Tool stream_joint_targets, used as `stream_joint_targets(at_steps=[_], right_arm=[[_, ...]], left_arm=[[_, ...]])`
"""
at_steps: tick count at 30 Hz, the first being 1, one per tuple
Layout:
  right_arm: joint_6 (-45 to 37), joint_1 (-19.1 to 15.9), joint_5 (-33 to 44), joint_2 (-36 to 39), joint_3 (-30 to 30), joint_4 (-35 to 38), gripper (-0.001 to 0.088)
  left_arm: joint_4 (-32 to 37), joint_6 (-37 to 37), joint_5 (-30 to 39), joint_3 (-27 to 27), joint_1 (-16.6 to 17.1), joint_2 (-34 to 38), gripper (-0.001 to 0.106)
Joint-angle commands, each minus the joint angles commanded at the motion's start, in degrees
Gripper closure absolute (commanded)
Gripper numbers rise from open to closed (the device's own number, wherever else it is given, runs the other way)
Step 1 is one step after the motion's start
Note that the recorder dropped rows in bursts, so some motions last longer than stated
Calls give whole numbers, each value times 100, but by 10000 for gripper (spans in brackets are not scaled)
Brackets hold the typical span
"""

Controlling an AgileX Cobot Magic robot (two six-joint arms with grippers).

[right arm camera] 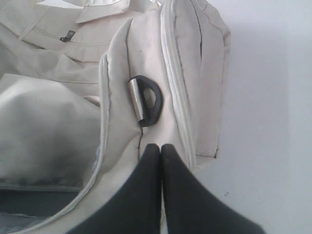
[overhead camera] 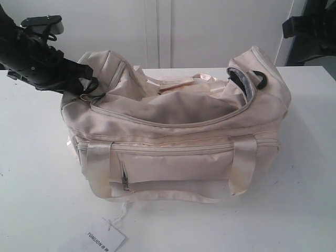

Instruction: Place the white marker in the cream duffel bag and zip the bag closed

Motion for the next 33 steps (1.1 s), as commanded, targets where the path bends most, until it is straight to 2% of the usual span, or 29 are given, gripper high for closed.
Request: stream_joint_targets(at_steps=[2,4,24,28,33], right_arm=[[0,0,0,0,0,0,868],[0,0,0,0,0,0,868],[0,0,0,0,0,0,868],[0,0,11,0,0,0,868],[0,0,11,0,0,35,868]], left_arm=[[-71,0,0,0,0,0,1004],[-113,0,-7,0,0,0,1053],[-1502,74,6,0,54,0,1053],[-2508,720,155,0,312,0,1053],[-4131,2029,746,0,681,0,1053]])
